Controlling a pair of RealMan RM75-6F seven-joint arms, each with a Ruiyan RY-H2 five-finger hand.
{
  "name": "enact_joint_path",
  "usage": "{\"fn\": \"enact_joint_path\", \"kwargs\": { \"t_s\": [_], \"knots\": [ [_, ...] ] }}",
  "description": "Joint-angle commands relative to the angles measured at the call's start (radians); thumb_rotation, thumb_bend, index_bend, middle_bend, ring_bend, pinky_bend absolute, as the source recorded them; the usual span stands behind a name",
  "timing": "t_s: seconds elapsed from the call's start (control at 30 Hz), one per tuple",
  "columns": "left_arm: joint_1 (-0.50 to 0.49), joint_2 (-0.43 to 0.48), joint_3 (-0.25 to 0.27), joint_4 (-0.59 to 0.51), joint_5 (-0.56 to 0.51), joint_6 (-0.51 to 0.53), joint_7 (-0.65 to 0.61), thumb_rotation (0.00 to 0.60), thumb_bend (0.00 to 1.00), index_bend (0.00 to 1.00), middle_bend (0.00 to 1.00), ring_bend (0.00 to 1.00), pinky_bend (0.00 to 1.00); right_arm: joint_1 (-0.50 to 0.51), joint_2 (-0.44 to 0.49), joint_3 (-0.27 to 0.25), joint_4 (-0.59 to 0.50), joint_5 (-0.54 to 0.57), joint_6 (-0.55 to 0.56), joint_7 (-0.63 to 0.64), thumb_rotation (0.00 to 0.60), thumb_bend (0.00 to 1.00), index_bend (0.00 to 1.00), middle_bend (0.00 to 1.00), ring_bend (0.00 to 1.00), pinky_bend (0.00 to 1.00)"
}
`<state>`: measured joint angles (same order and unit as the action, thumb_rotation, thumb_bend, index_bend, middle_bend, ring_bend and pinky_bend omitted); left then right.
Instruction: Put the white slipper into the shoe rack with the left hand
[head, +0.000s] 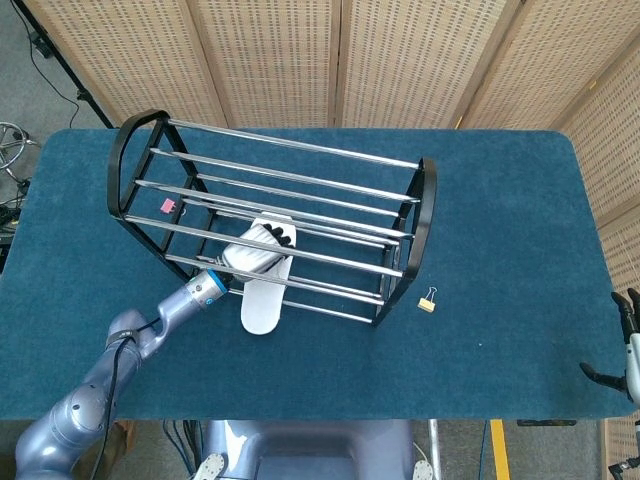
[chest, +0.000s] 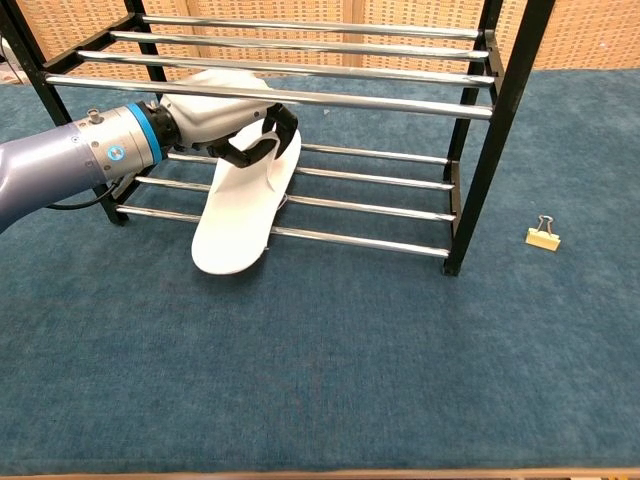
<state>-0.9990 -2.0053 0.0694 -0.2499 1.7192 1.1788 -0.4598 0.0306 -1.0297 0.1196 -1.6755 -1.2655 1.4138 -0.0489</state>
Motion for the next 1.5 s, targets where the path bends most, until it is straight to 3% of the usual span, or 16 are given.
{"fn": "enact_joint_path", "kwargs": {
  "t_s": [0.03, 0.13, 0.23, 0.33, 0.47, 0.9, 1.5],
  "knots": [
    [-0.002, -0.001, 0.001, 0.001, -0.003, -0.007, 0.004, 0.6, 0.59, 0.64, 0.56, 0.46, 0.64, 0.0, 0.0, 0.0, 0.0, 0.0, 0.0, 0.001, 0.6, 0.0, 0.0, 0.0, 0.0, 0.0],
    [-0.003, -0.004, 0.002, 0.002, -0.008, -0.011, 0.02, 0.6, 0.58, 0.62, 0.53, 0.44, 0.64, 0.001, 0.0, -0.001, 0.0, 0.0, -0.002, 0.0, 0.6, 0.0, 0.0, 0.0, 0.0, 0.0],
    [-0.004, -0.007, 0.0, -0.002, -0.016, -0.027, 0.032, 0.6, 0.56, 0.53, 0.41, 0.36, 0.62, 0.001, -0.001, -0.001, 0.0, 0.001, -0.003, -0.002, 0.6, 0.0, 0.0, 0.0, 0.0, 0.0],
    [-0.005, 0.0, 0.0, -0.014, -0.023, -0.048, 0.035, 0.6, 0.52, 0.45, 0.27, 0.24, 0.53, 0.001, 0.0, -0.001, -0.002, 0.0, -0.001, -0.003, 0.6, 0.0, 0.0, 0.0, 0.0, 0.0],
    [-0.003, 0.012, 0.004, -0.036, -0.024, -0.049, 0.036, 0.6, 0.49, 0.39, 0.19, 0.17, 0.45, 0.0, 0.0, -0.003, -0.003, -0.002, -0.001, -0.003, 0.6, 0.0, 0.0, 0.0, 0.0, 0.0],
    [0.023, 0.035, 0.018, -0.099, -0.018, -0.004, 0.022, 0.6, 0.43, 0.38, 0.19, 0.19, 0.45, -0.003, 0.003, -0.006, -0.011, -0.011, 0.007, -0.002, 0.6, 0.0, 0.0, 0.0, 0.0, 0.0],
    [0.051, 0.075, 0.062, -0.203, 0.036, 0.105, 0.009, 0.6, 0.43, 0.38, 0.19, 0.2, 0.45, -0.008, 0.008, -0.008, -0.022, -0.021, 0.016, 0.001, 0.6, 0.0, 0.0, 0.0, 0.0, 0.0]
  ]
}}
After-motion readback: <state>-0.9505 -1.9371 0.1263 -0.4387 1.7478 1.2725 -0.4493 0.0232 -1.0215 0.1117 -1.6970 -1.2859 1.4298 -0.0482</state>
